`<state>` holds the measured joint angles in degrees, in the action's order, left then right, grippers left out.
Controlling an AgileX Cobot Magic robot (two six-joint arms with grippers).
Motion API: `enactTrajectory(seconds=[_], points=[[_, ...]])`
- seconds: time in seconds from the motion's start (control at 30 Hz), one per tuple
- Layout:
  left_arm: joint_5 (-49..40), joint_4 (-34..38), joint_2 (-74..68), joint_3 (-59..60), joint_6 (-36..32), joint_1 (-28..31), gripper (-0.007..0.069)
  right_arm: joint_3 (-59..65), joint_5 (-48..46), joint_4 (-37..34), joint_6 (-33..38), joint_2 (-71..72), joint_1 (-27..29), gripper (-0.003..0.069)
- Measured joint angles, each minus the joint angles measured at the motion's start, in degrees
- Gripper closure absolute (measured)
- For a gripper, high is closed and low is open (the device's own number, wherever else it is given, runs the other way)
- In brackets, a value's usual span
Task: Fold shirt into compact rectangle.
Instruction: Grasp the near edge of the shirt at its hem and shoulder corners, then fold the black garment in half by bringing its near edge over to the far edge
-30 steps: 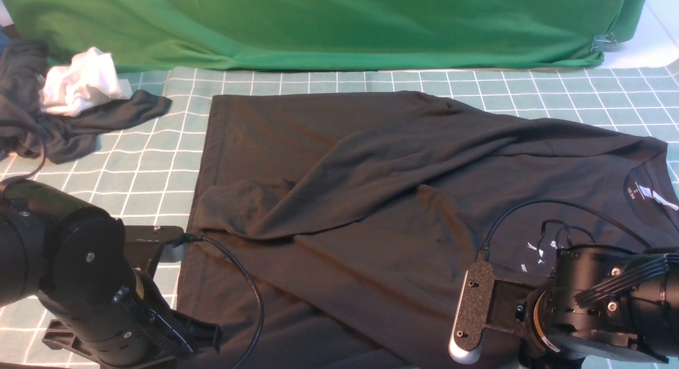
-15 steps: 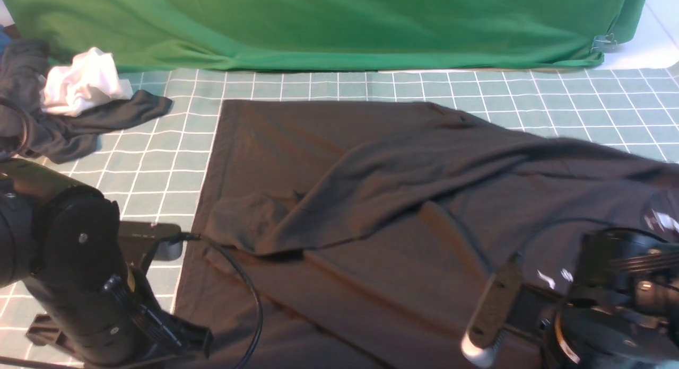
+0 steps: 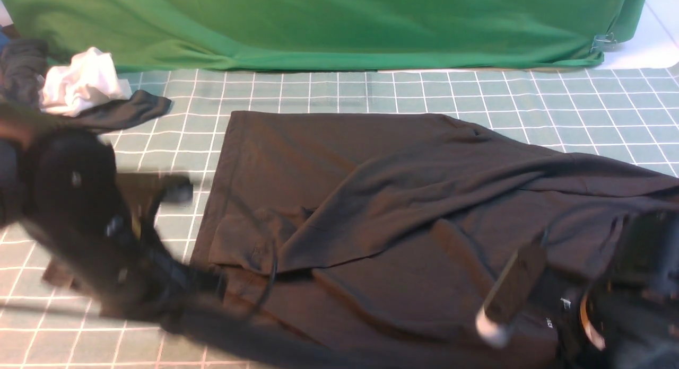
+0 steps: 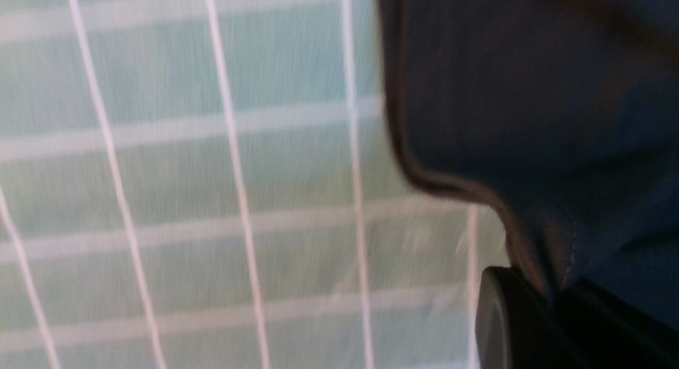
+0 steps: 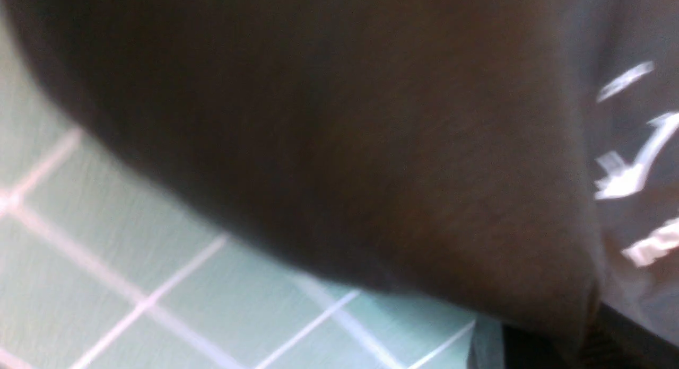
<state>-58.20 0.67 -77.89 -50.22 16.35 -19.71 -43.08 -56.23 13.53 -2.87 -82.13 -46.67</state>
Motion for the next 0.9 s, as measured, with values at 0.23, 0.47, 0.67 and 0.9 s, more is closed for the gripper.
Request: enactTrajectory(seconds=[0.23, 0.47, 0.67, 0.9], points=[[8.3, 6.0, -10.6, -8.1, -3.8, 7.8, 0.0609, -8.5, 1.4, 0.5, -0.2, -5.9, 9.7, 0.0621], [10.6, 9.1, -19.8, -21.8, -6.1, 11.4, 0.0609, -21.1, 4.7, 0.5, 0.7, -14.1, 18.3, 0.0621], [12.5, 9.1, -28.7, -34.7, -4.1, 13.5, 0.0609, -33.3, 7.6, 0.6, 0.7, -23.4, 23.3, 0.0621], [13.1, 6.6, -38.3, -45.0, -1.4, 13.9, 0.0609, -41.0, 13.1, 0.6, 0.7, -31.2, 25.7, 0.0617]])
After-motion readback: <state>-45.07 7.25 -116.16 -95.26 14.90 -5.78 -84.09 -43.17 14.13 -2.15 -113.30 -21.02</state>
